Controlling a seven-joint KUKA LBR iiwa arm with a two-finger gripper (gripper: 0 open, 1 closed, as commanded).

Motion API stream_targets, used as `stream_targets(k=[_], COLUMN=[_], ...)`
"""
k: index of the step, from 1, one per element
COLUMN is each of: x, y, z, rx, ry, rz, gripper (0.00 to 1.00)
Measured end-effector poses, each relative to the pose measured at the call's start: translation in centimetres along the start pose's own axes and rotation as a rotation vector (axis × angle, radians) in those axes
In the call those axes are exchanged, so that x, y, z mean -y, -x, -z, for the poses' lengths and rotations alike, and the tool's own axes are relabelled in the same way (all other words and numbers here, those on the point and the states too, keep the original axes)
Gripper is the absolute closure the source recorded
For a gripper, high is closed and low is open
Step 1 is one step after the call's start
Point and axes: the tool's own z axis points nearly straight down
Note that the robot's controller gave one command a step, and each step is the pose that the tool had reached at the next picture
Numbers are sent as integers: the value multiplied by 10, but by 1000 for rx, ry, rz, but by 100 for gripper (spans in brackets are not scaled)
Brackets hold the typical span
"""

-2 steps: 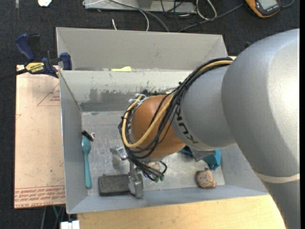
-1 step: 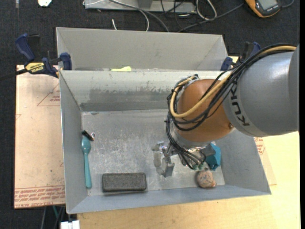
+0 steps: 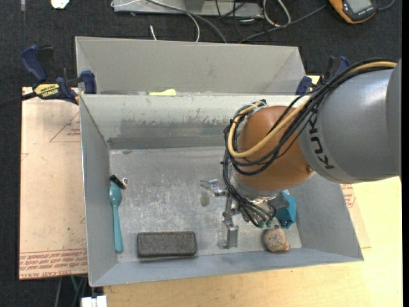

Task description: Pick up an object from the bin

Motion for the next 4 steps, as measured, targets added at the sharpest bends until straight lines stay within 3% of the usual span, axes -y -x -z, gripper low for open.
stream_targets(k=[1, 2, 3, 4], x=[0, -20, -60, -77], y=[0, 2, -6, 11], z=[0, -18, -16, -53], rx=[0, 1, 1, 7], ry=[0, -1, 1, 1], rz=[0, 58, 2, 183], gripper=[0, 0, 0, 0])
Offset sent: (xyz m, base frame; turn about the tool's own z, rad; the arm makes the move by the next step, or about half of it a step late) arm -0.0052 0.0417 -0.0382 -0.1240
